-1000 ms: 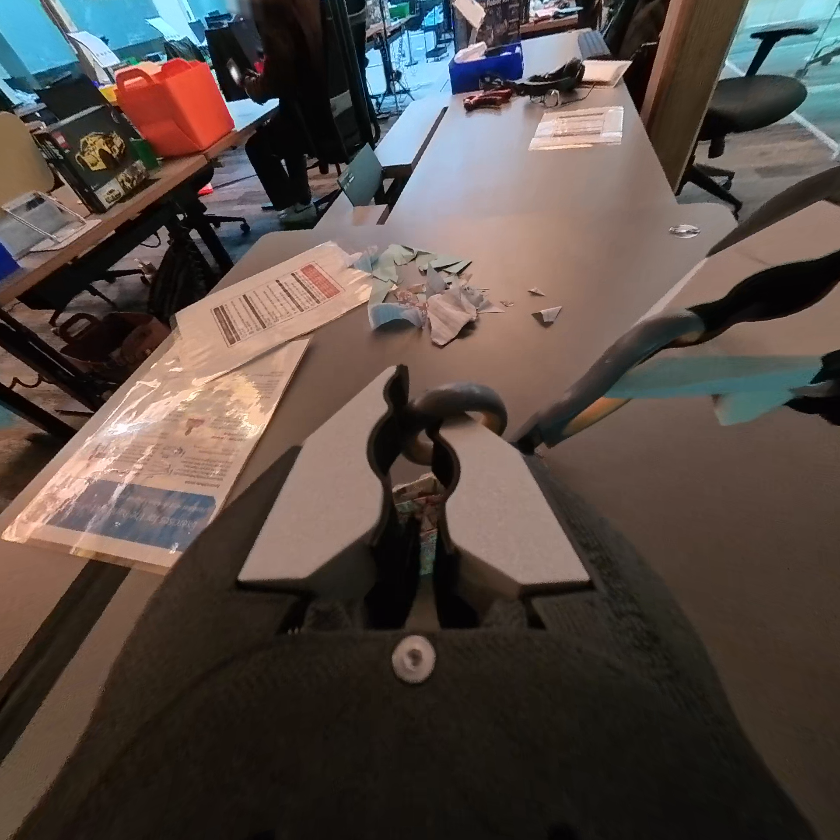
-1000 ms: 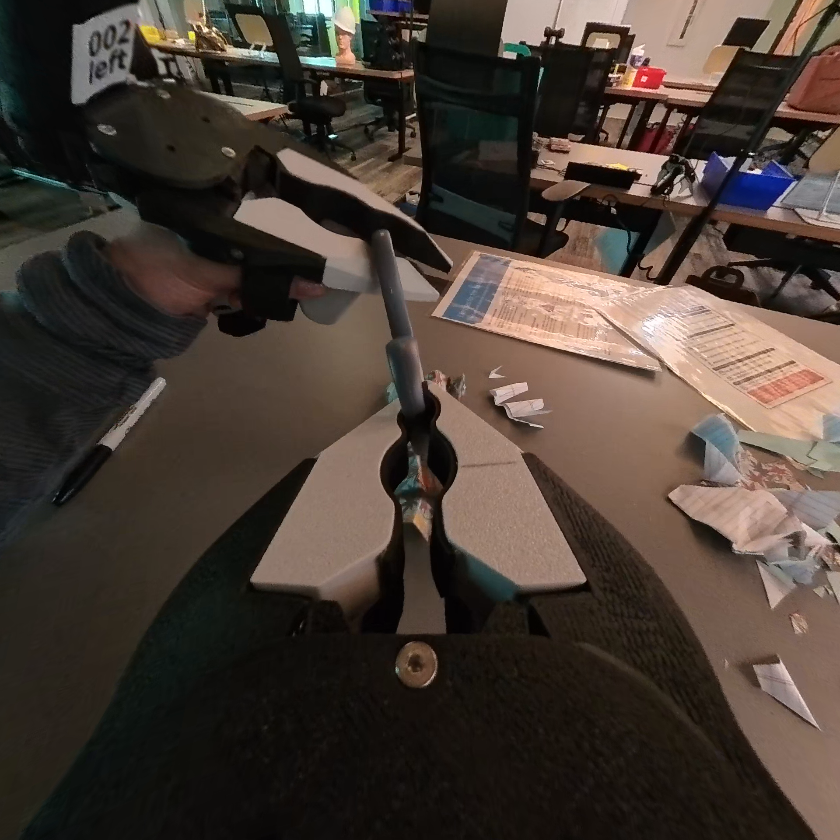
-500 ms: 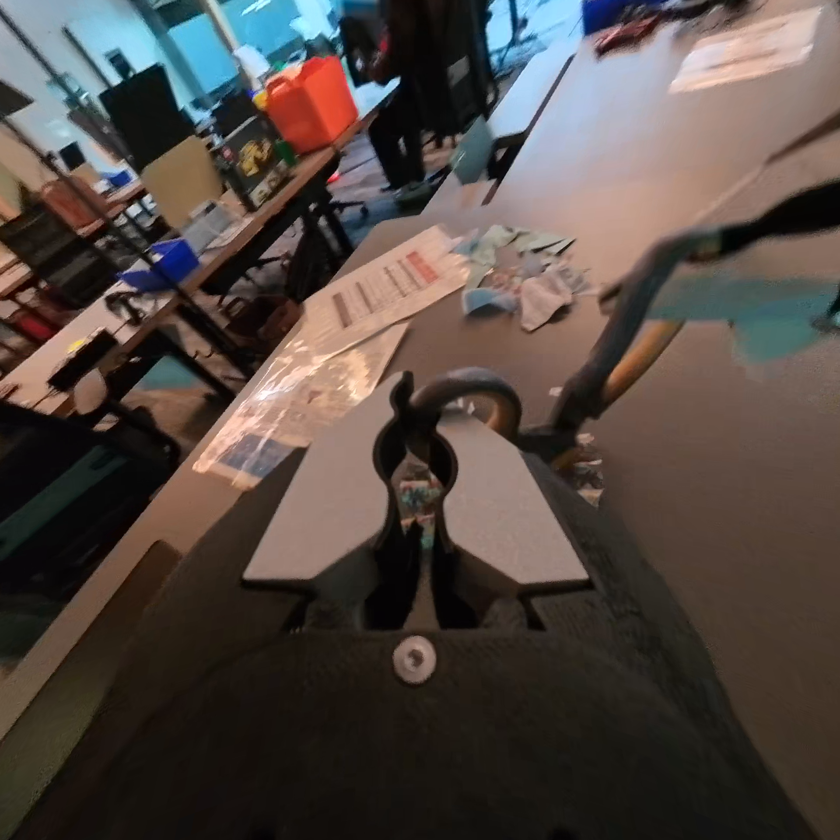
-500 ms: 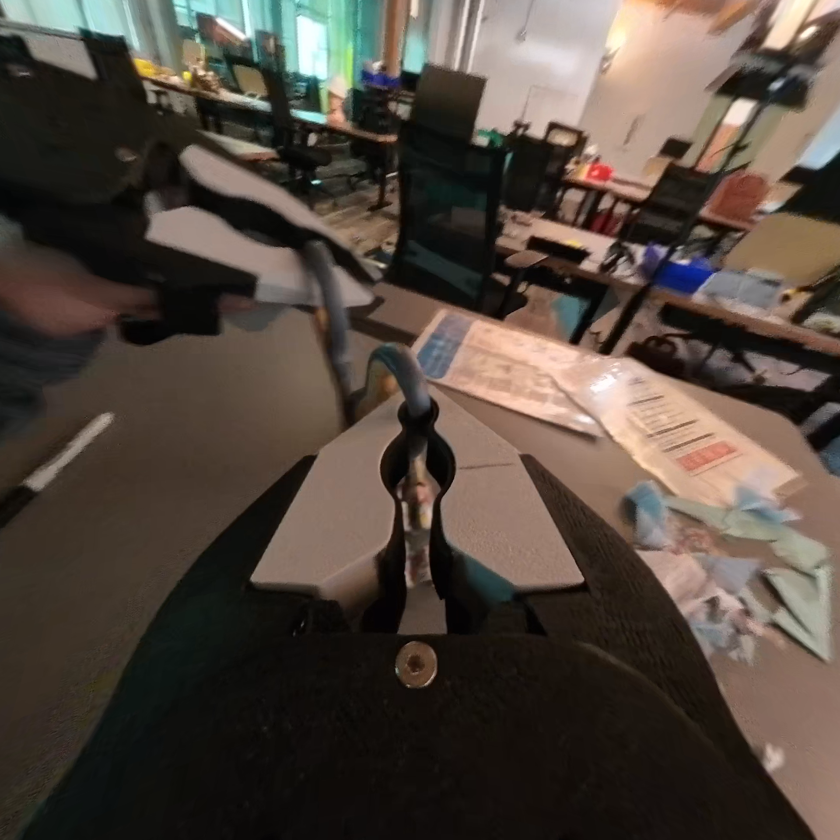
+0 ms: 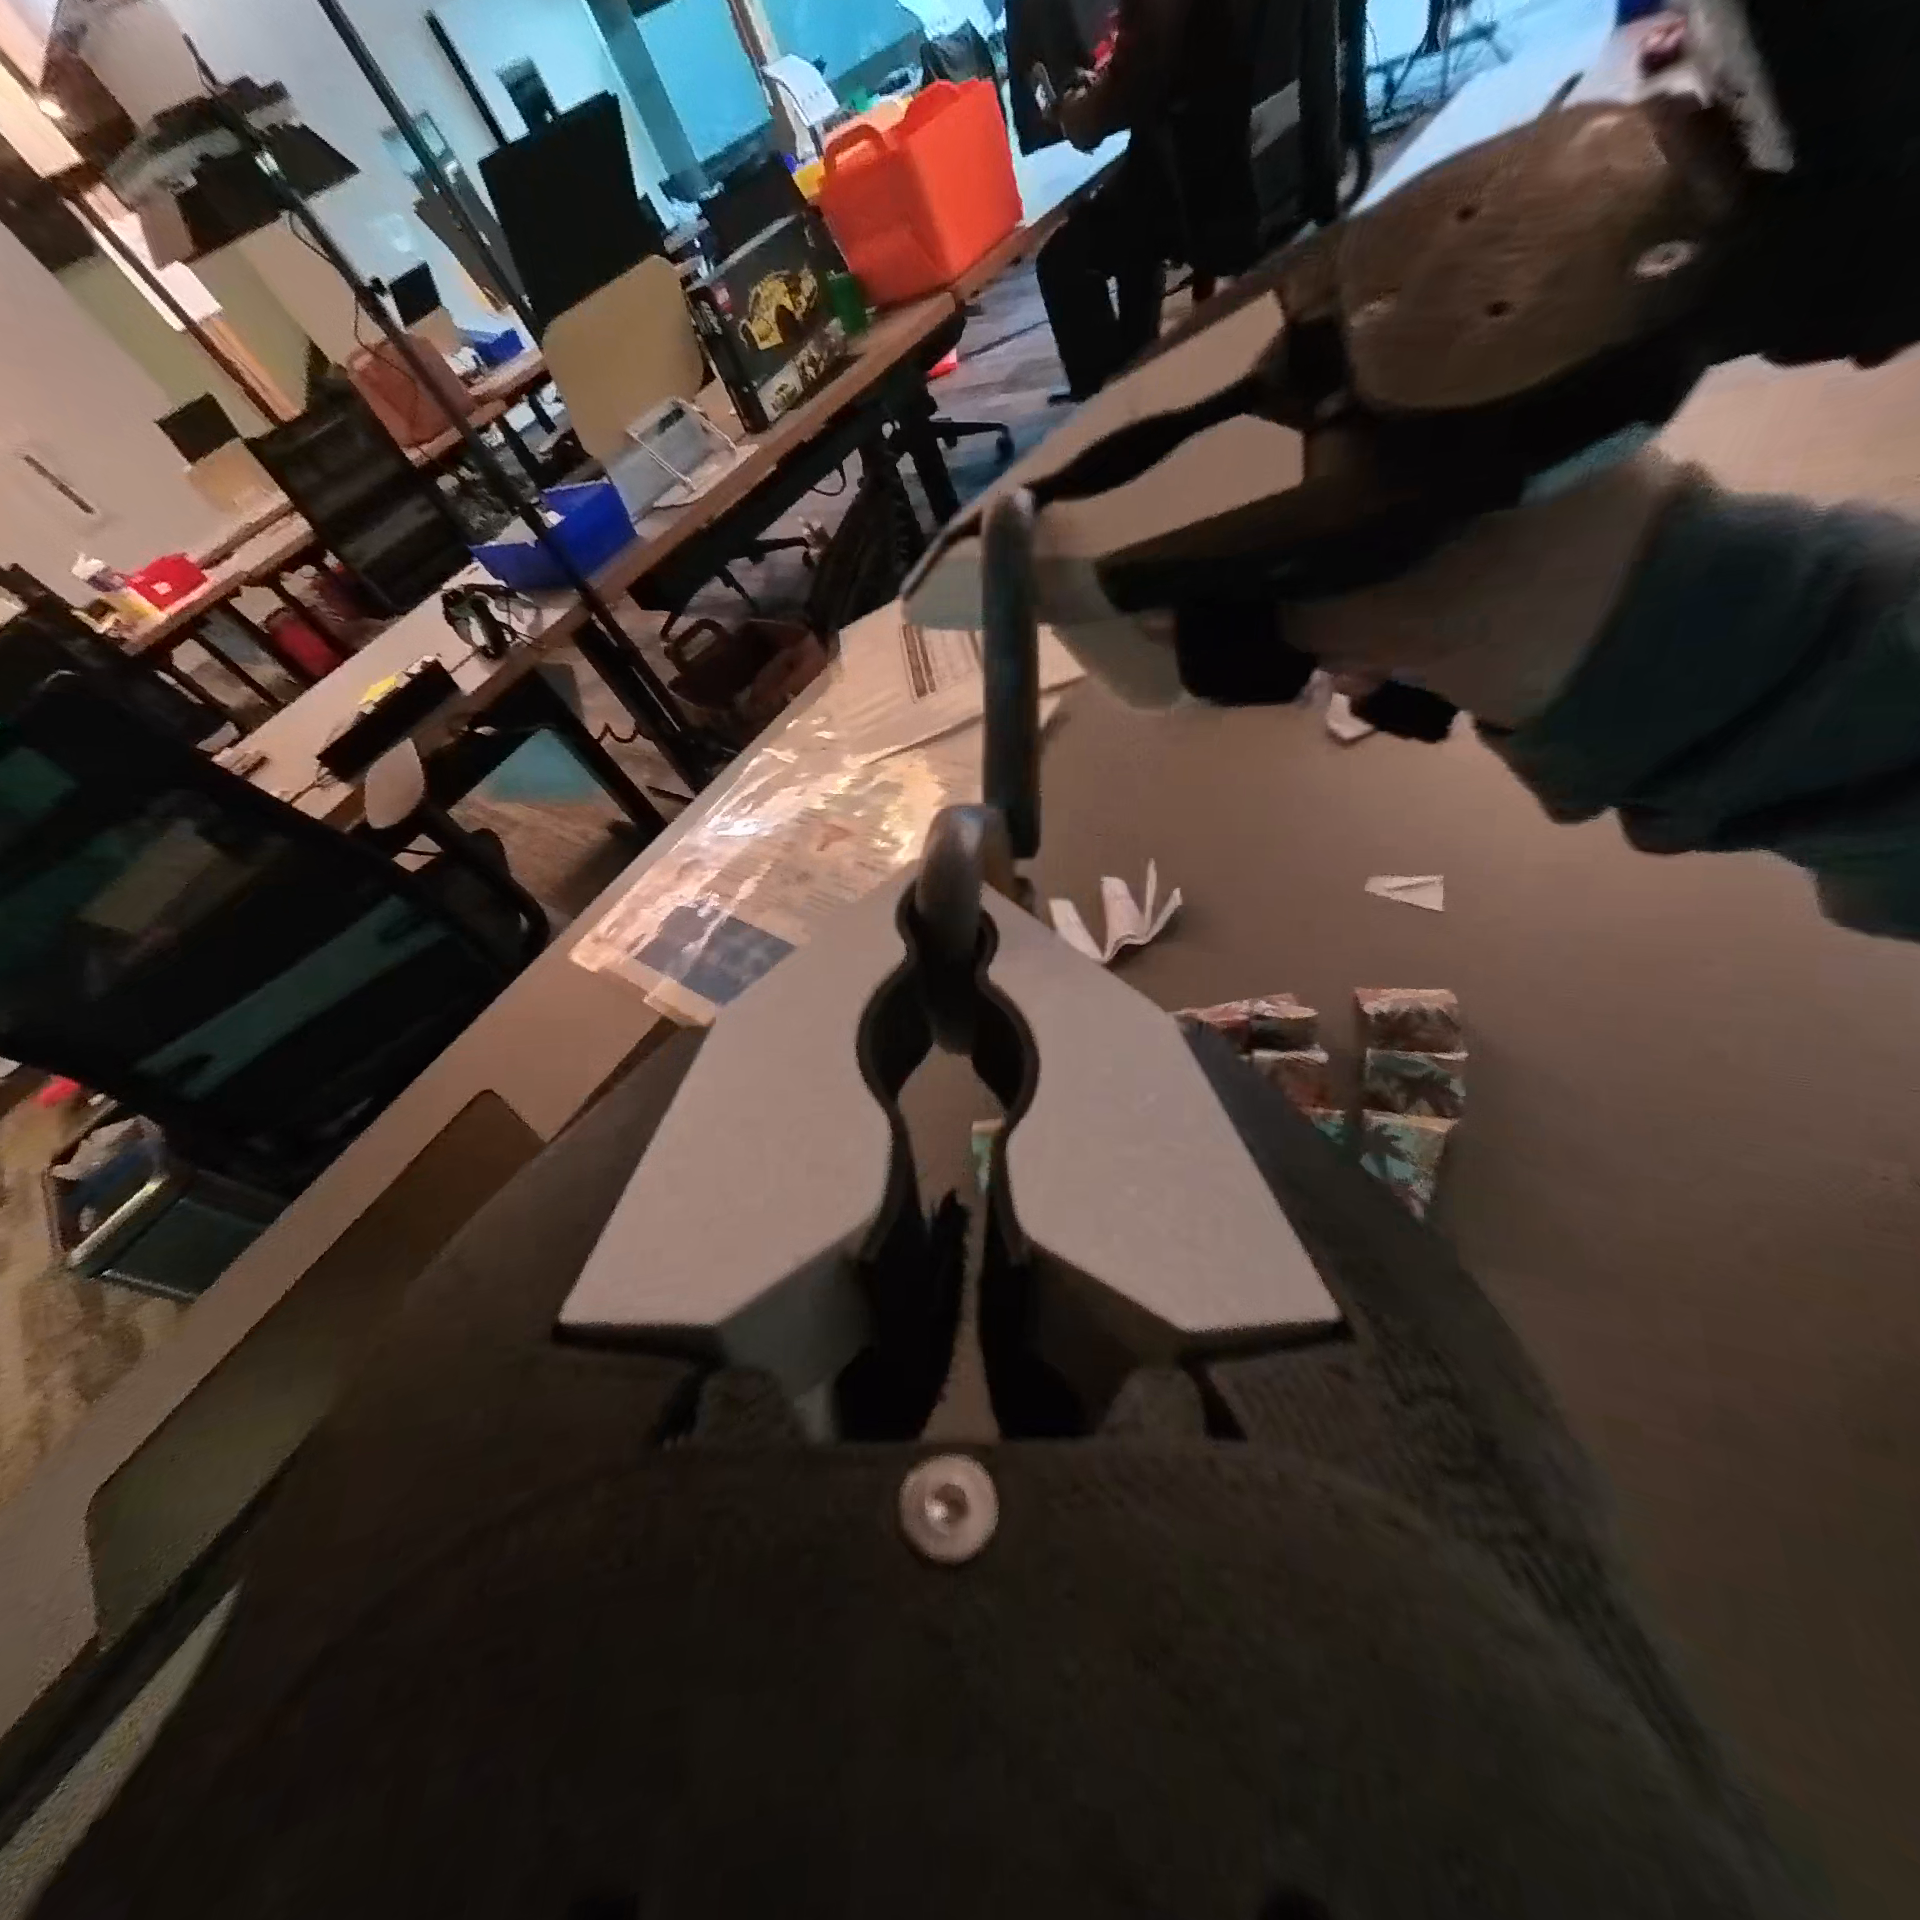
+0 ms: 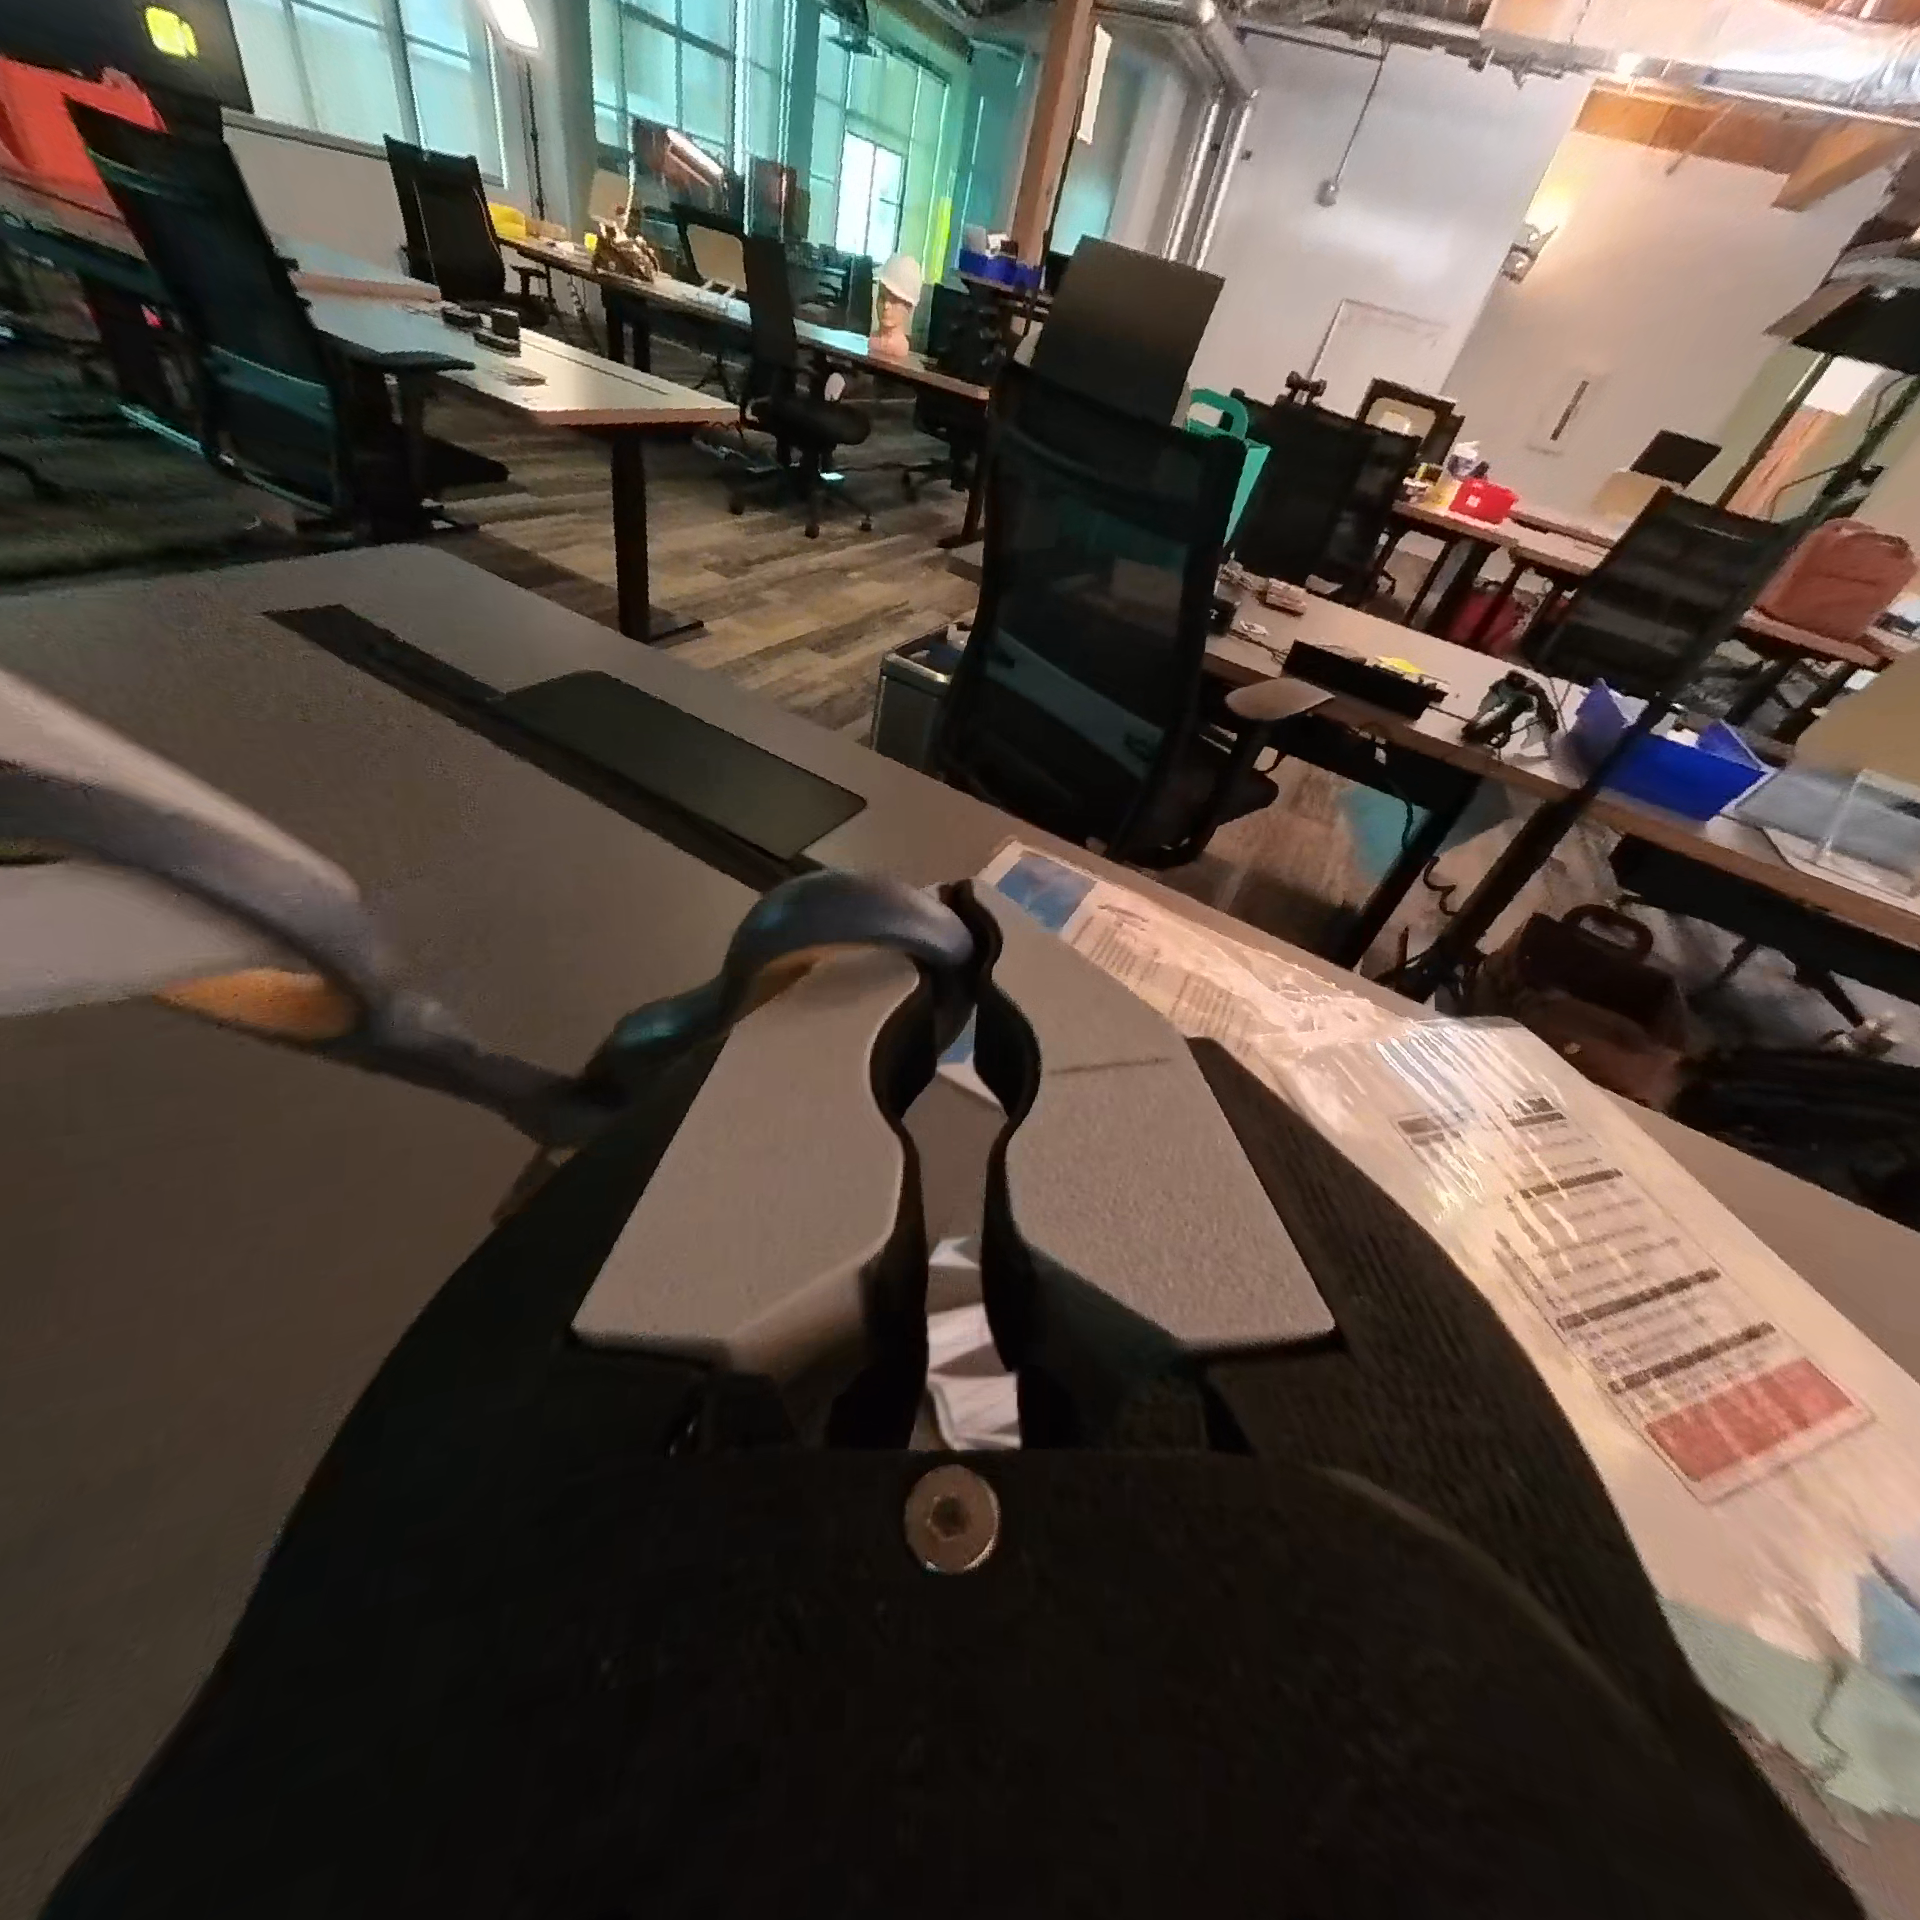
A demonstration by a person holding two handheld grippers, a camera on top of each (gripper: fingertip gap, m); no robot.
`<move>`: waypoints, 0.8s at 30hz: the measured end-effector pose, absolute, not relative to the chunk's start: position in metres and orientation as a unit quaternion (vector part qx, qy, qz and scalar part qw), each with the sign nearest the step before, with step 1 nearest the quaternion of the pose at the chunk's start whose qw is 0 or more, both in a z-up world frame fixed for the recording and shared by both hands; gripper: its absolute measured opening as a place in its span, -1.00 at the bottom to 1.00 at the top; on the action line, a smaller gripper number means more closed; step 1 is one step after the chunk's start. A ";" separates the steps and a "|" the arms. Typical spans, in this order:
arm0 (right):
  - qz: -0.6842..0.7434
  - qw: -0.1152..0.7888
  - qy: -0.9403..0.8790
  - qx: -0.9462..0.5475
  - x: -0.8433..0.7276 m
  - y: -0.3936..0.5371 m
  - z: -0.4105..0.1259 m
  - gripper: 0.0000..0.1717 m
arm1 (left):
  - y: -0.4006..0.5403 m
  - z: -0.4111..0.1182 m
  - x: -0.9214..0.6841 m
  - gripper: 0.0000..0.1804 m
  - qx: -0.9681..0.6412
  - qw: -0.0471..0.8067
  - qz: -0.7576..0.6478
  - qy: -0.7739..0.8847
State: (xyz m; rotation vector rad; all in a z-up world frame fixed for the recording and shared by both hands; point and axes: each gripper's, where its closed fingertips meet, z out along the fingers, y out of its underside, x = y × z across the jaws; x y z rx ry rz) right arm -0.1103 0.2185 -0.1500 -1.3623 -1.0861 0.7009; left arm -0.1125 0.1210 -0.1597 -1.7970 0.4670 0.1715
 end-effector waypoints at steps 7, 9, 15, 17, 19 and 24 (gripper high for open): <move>0.364 0.590 -0.408 -0.594 -0.105 0.245 -0.149 -1.00 | 0.120 -0.176 -0.105 -1.00 -0.801 0.568 -0.018 0.188; 0.370 0.588 -0.407 -0.593 -0.106 0.249 -0.154 -1.00 | 0.124 -0.181 -0.110 -1.00 -0.805 0.564 0.000 0.187; 0.375 0.567 -0.415 -0.604 -0.122 0.259 -0.176 -1.00 | 0.132 -0.201 -0.123 -1.00 -0.823 0.541 -0.003 0.174; 0.375 0.567 -0.414 -0.606 -0.125 0.261 -0.178 -1.00 | 0.134 -0.204 -0.126 -1.00 -0.825 0.539 -0.002 0.171; 0.378 0.562 -0.412 -0.609 -0.128 0.263 -0.181 -1.00 | 0.136 -0.207 -0.129 -1.00 -0.826 0.538 -0.002 0.168; 0.377 0.537 -0.422 -0.625 -0.123 0.261 -0.183 -1.00 | 0.135 -0.212 -0.122 -1.00 -0.833 0.526 -0.043 0.167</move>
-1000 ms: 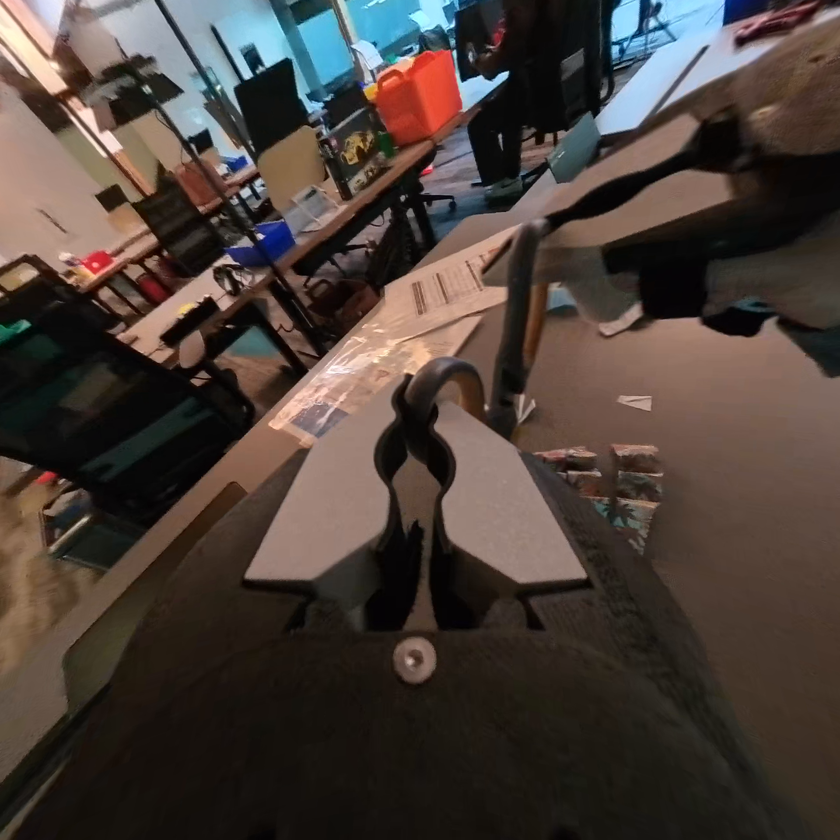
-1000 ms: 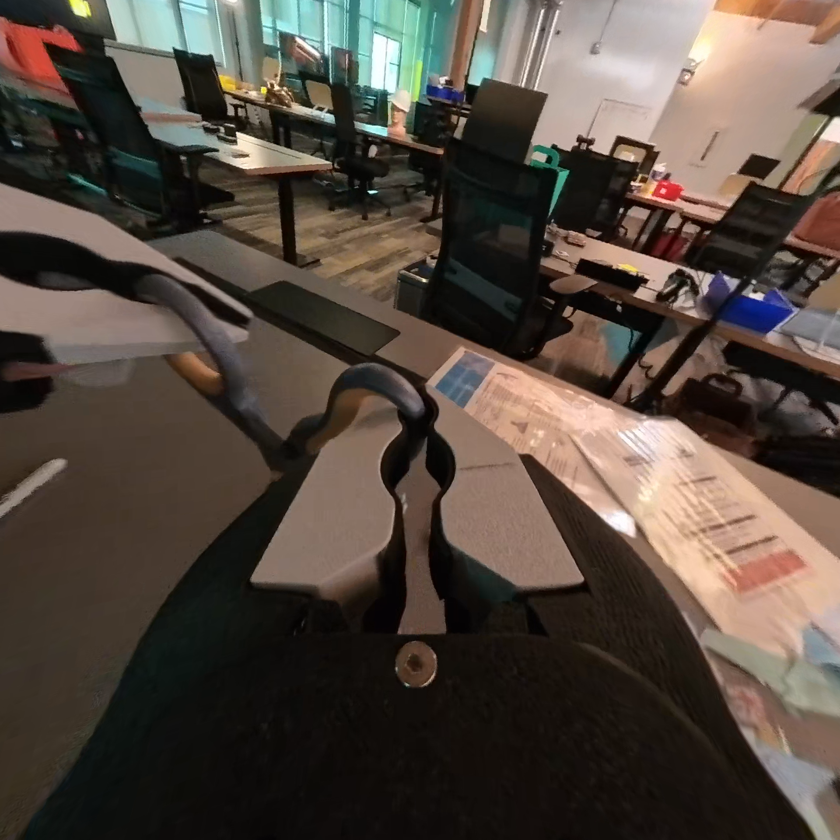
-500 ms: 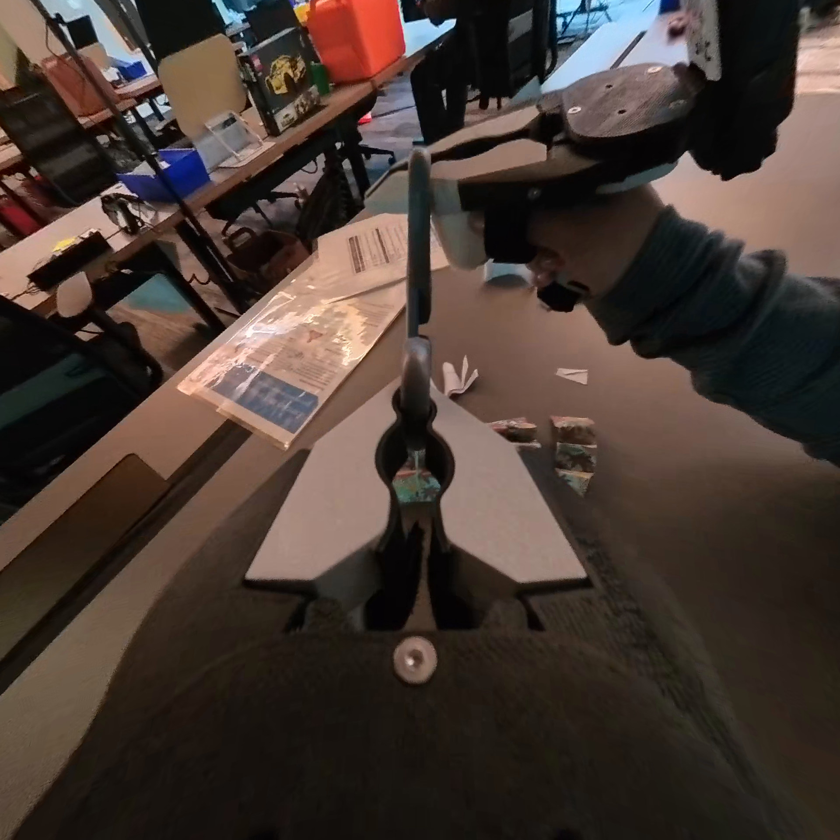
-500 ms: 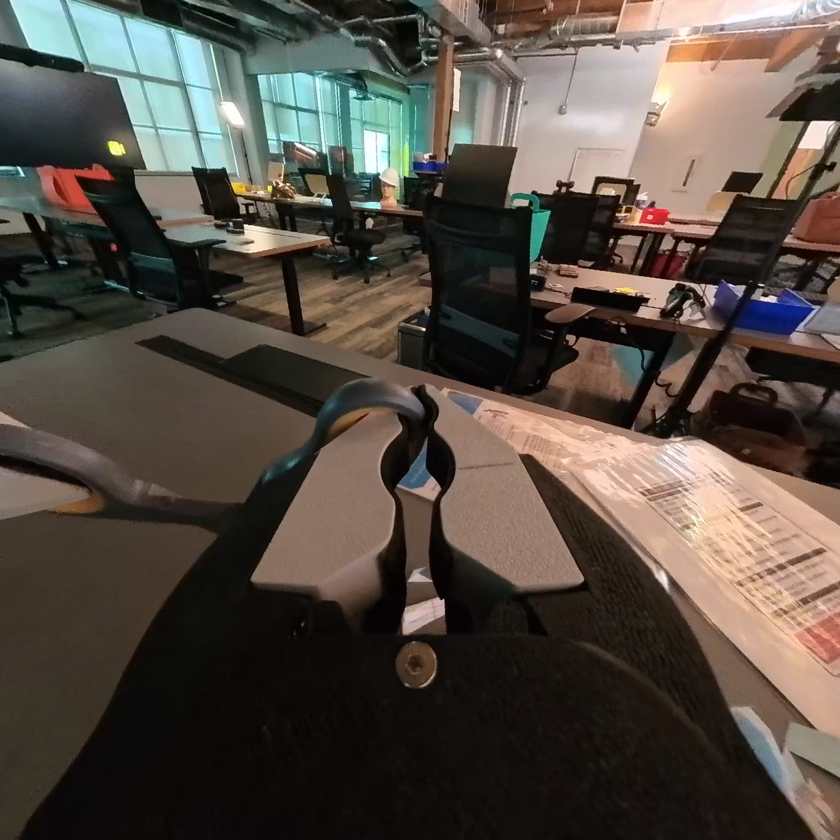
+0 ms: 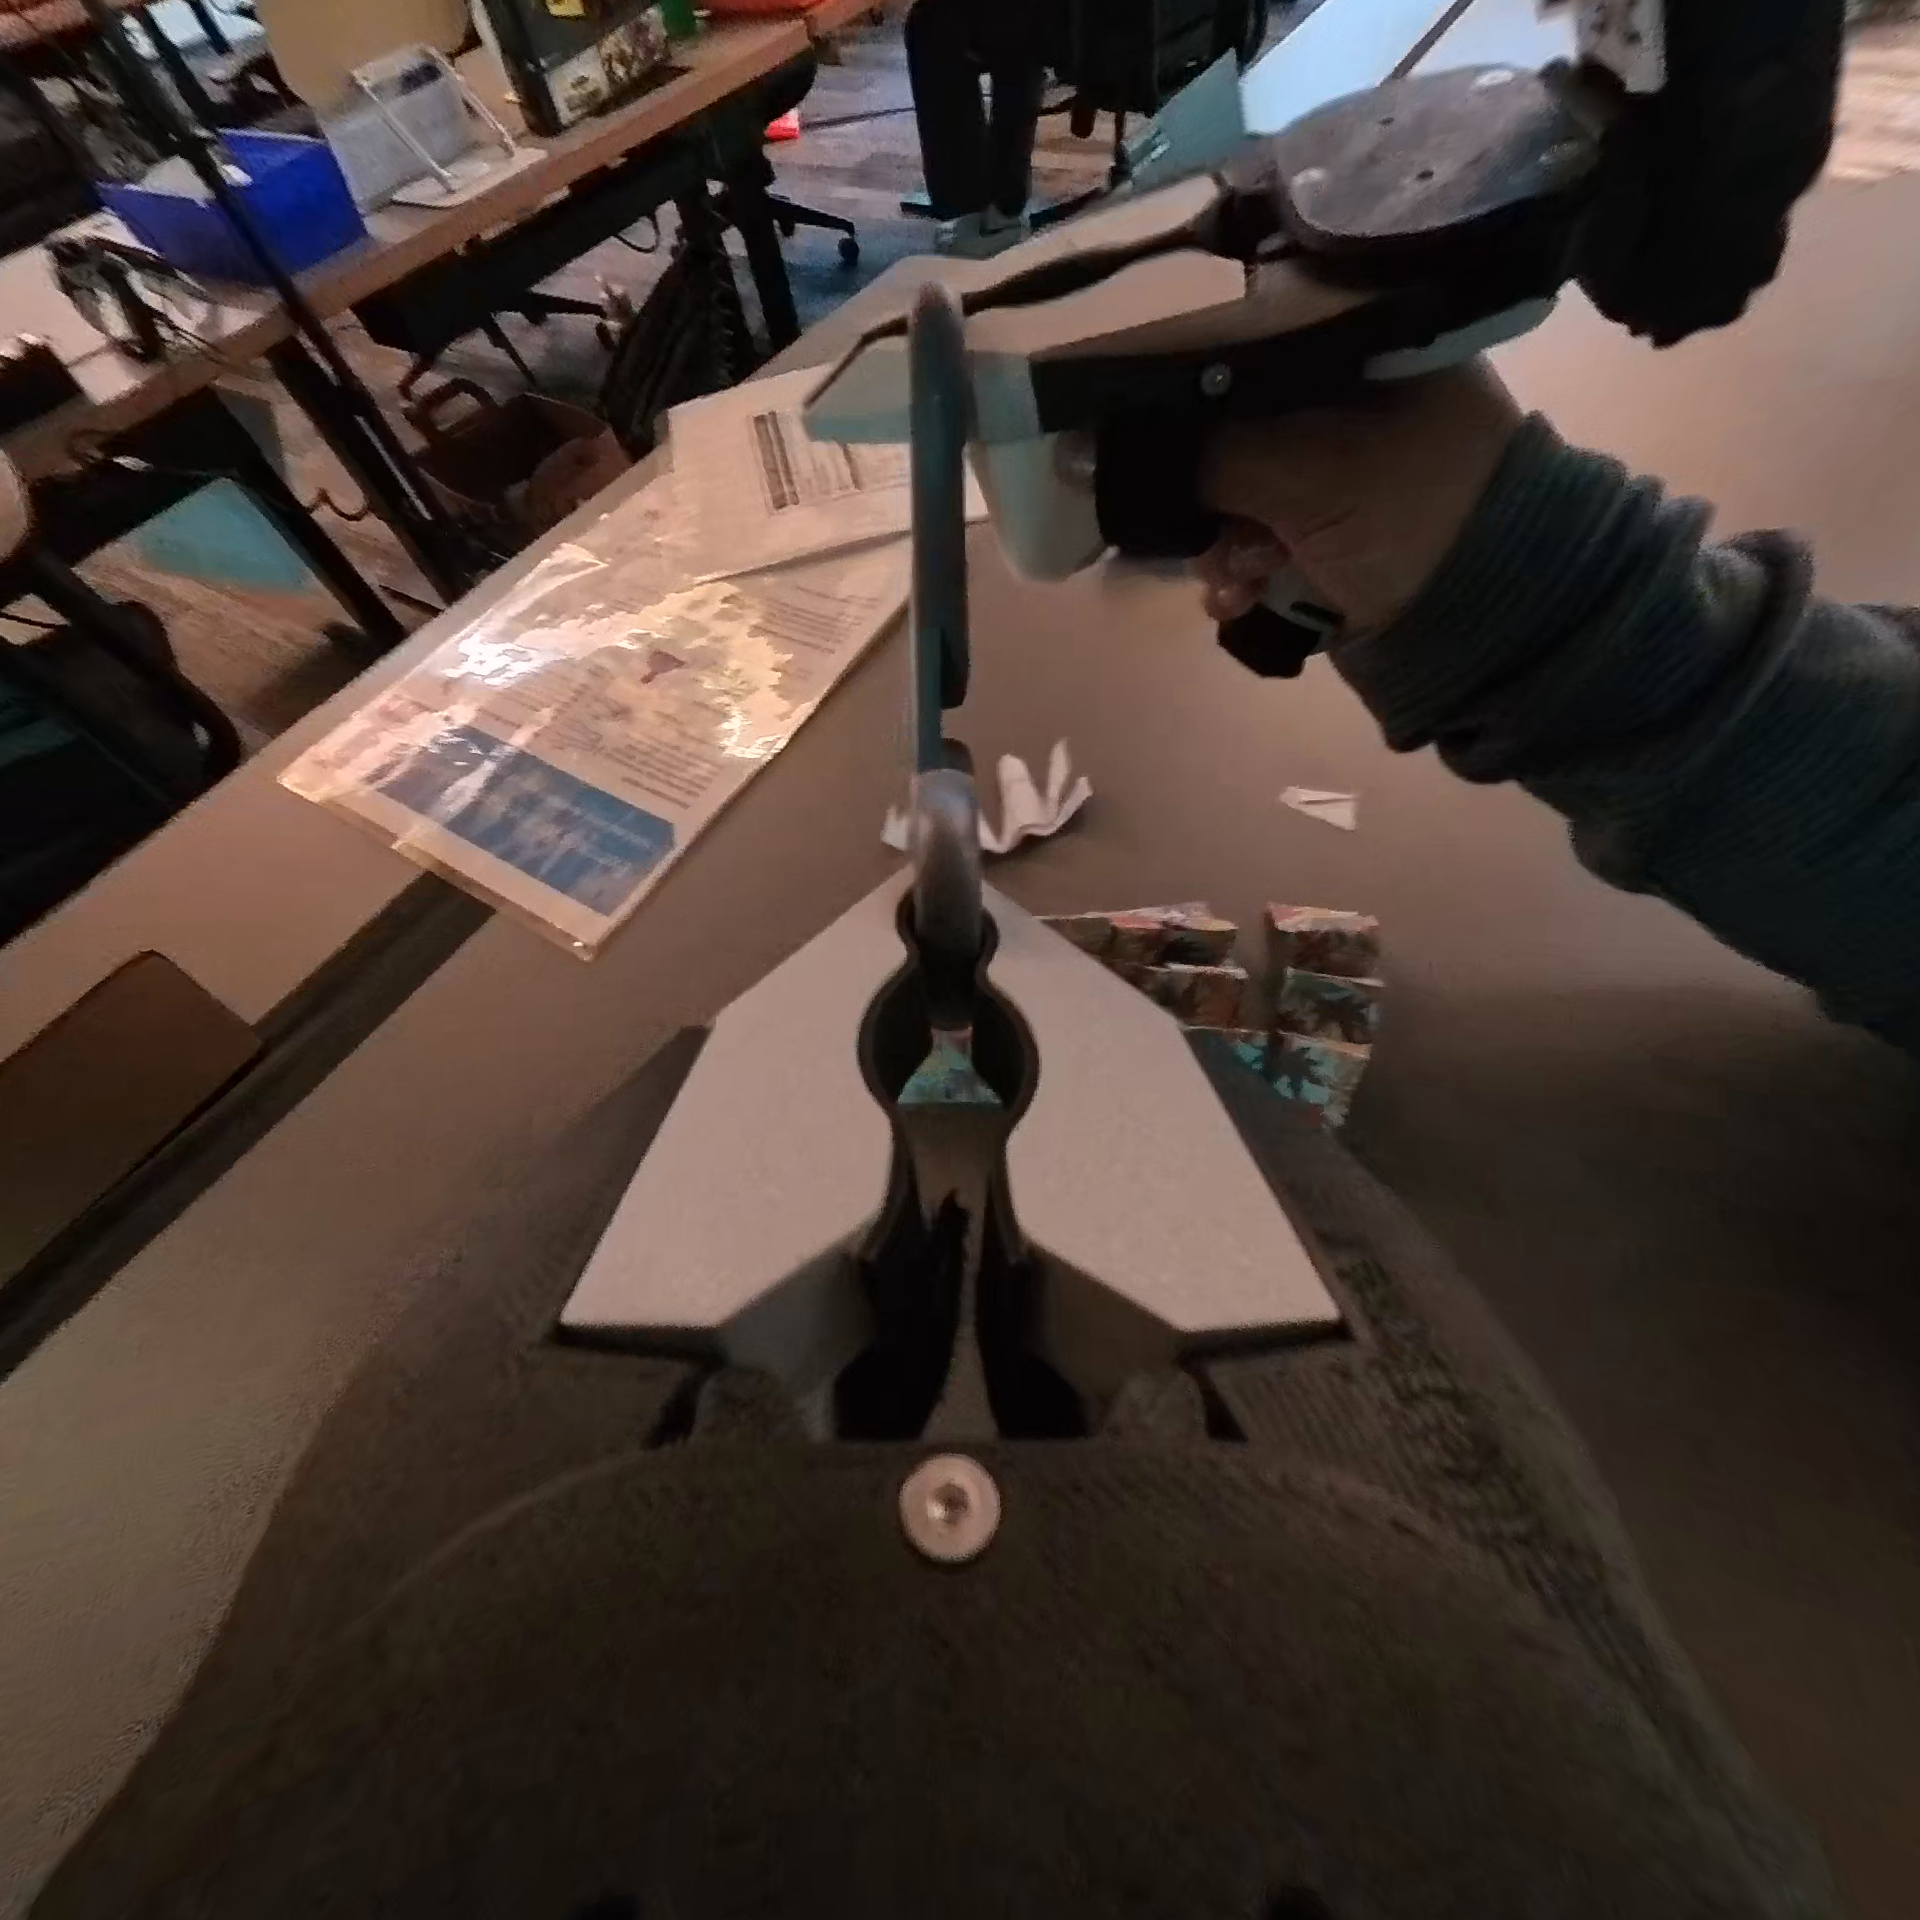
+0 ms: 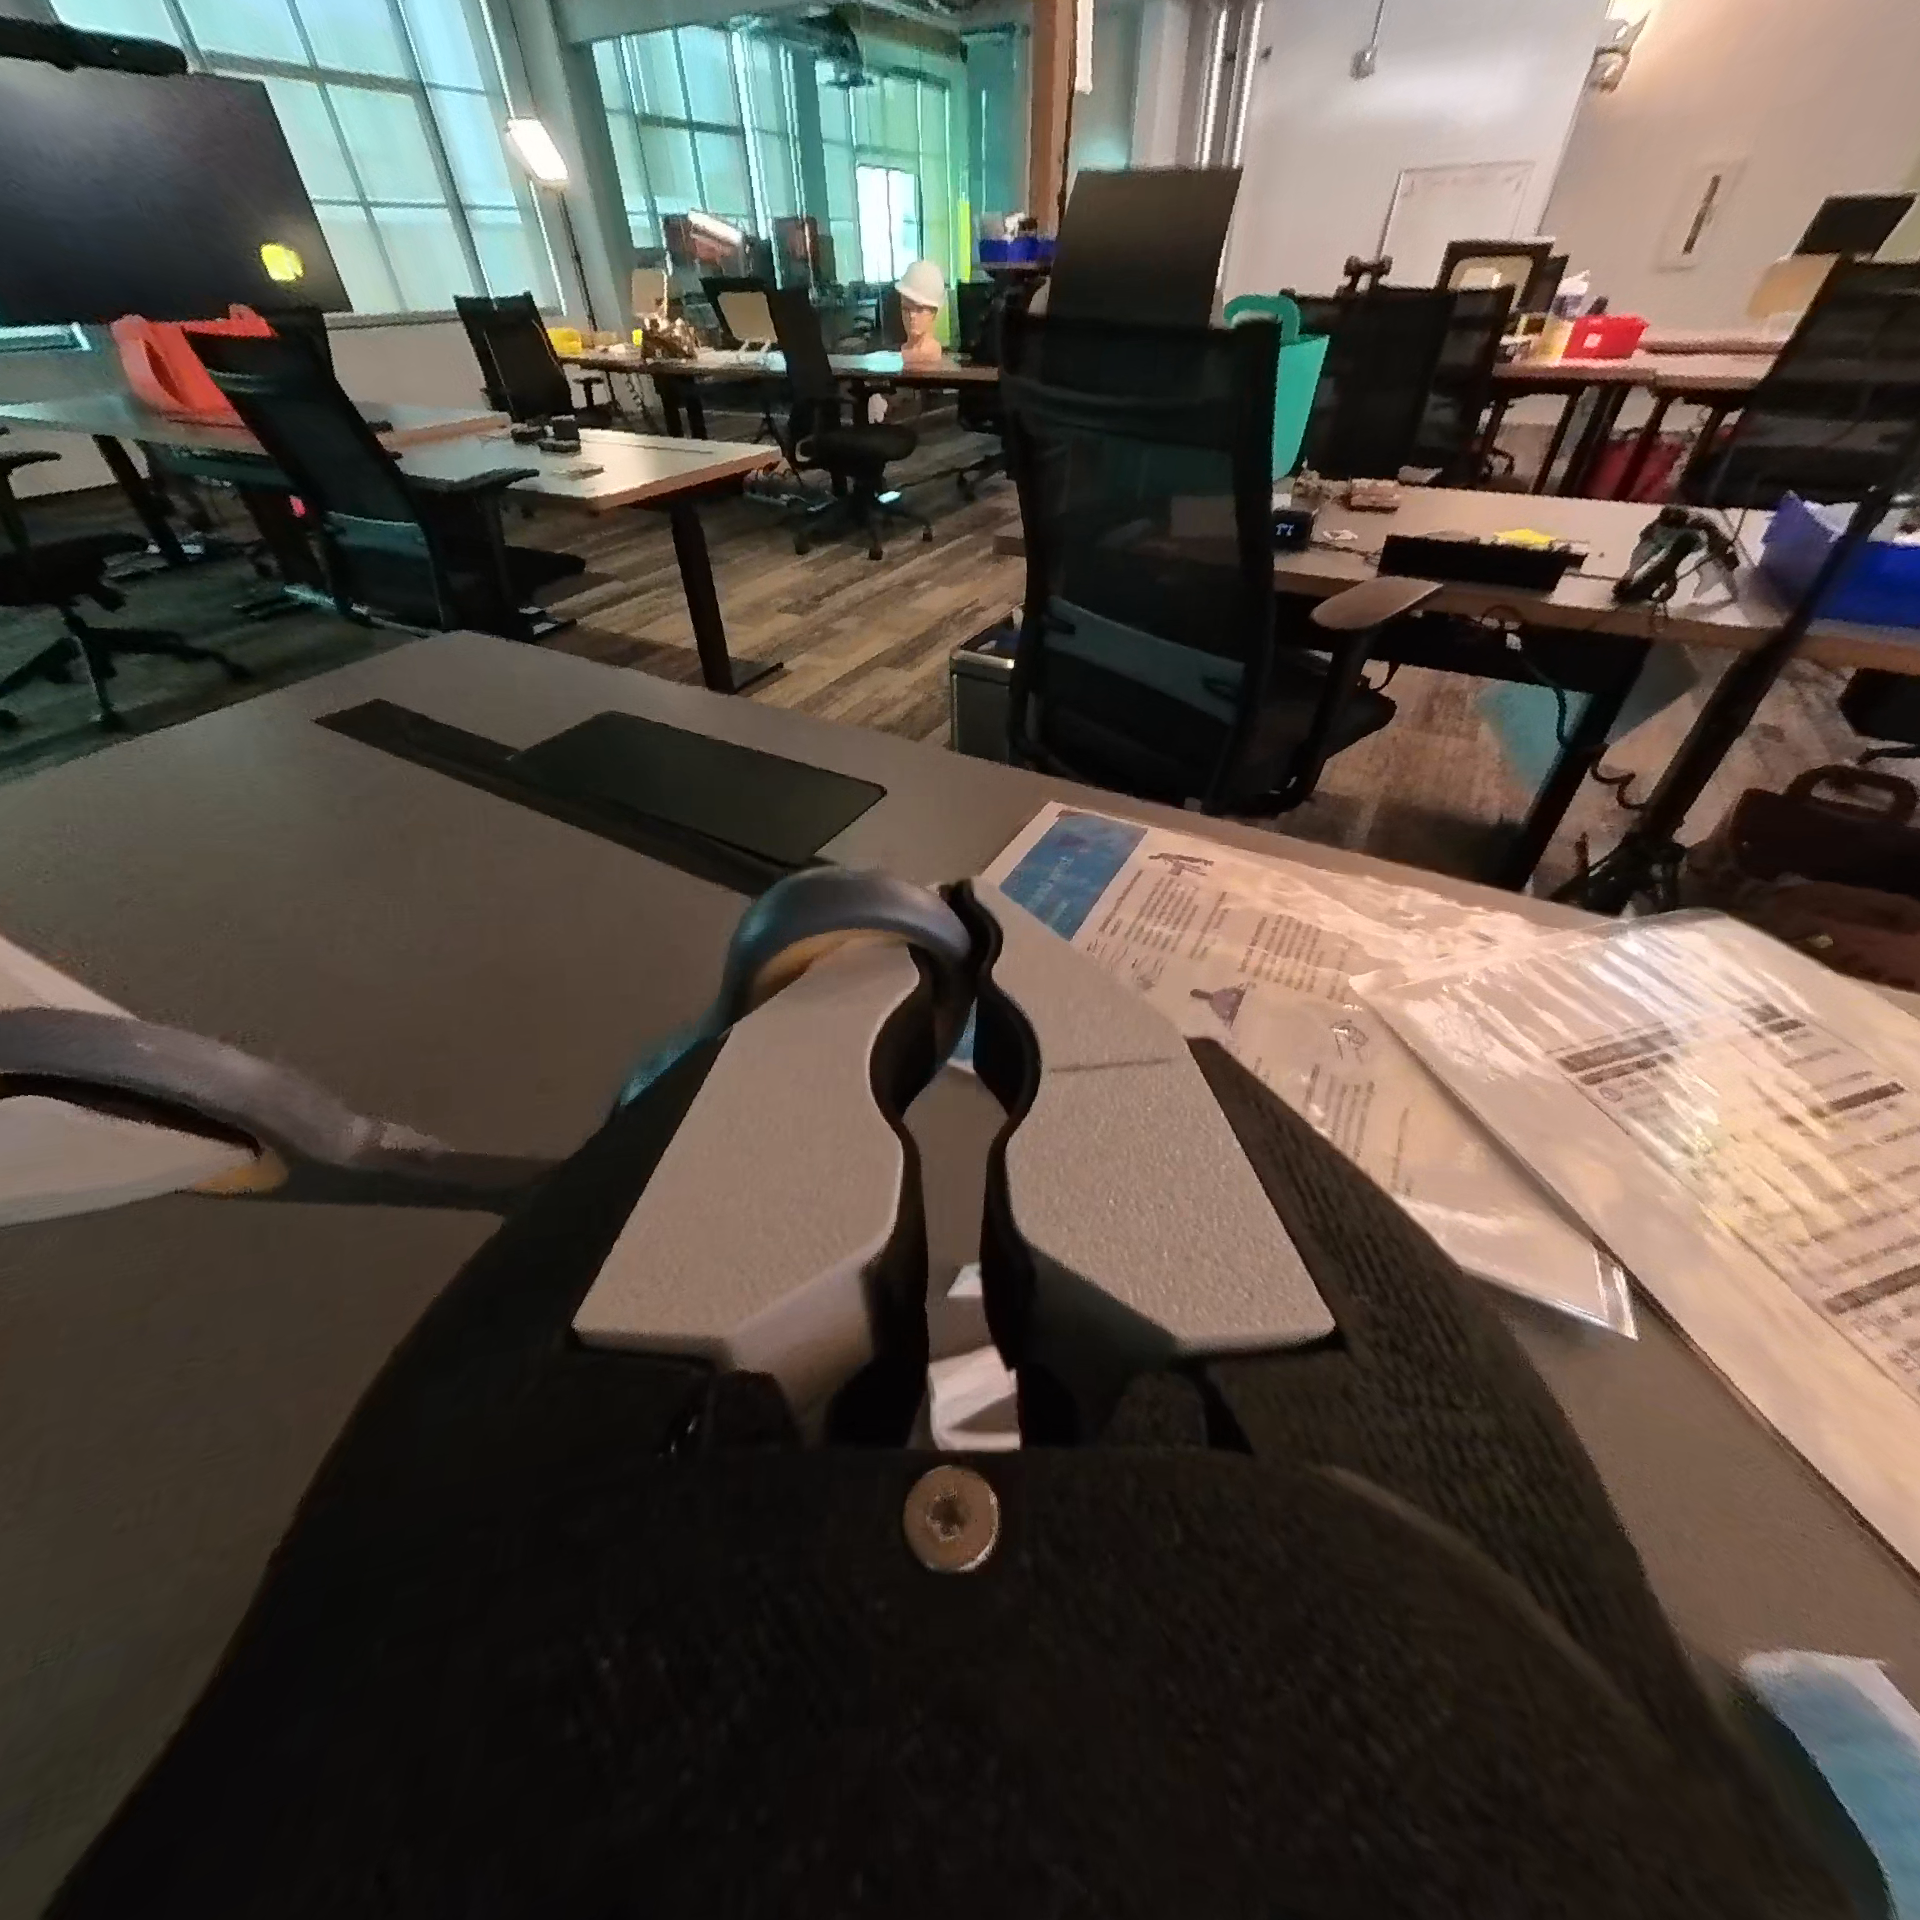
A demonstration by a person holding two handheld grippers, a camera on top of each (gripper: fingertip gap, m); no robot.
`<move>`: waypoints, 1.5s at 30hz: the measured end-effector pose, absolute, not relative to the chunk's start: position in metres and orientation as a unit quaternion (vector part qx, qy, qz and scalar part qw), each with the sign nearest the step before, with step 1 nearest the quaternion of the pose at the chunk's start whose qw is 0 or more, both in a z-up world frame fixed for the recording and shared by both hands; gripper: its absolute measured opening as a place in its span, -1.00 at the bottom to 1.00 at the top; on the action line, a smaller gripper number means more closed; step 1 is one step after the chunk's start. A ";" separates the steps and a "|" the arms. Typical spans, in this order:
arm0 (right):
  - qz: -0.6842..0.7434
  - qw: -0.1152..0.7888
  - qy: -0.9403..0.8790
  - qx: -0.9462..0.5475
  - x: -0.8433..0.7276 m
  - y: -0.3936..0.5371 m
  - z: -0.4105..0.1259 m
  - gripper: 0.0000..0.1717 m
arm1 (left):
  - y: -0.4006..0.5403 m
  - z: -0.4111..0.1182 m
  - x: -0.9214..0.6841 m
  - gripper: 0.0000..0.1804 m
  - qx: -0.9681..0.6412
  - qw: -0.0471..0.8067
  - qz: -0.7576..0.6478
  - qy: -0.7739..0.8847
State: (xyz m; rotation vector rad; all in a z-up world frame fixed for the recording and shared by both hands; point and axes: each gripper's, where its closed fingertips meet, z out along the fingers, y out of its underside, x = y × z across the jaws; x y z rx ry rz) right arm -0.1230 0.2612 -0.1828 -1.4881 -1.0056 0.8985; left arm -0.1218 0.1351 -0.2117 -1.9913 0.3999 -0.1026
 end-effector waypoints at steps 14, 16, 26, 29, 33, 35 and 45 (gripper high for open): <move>0.370 0.502 -0.434 -0.650 -0.107 0.254 -0.198 -1.00 | 0.128 -0.225 -0.107 -1.00 -0.859 0.476 -0.078 0.174; 0.368 0.499 -0.436 -0.652 -0.107 0.253 -0.200 -1.00 | 0.129 -0.225 -0.108 -1.00 -0.856 0.480 -0.077 0.174; 0.354 0.495 -0.457 -0.649 -0.110 0.243 -0.198 -1.00 | 0.131 -0.218 -0.111 -1.00 -0.850 0.495 -0.054 0.173; 0.340 0.504 -0.468 -0.642 -0.112 0.238 -0.194 -1.00 | 0.131 -0.217 -0.110 -1.00 -0.848 0.499 -0.051 0.172; 0.323 0.516 -0.483 -0.629 -0.113 0.229 -0.185 -1.00 | 0.131 -0.212 -0.109 -1.00 -0.845 0.505 -0.042 0.173; 0.314 0.520 -0.488 -0.627 -0.114 0.226 -0.183 -1.00 | 0.131 -0.211 -0.108 -1.00 -0.844 0.506 -0.039 0.173; 0.296 0.507 -0.481 -0.652 -0.108 0.221 -0.183 -1.00 | 0.132 -0.207 -0.103 -1.00 -0.843 0.509 -0.031 0.173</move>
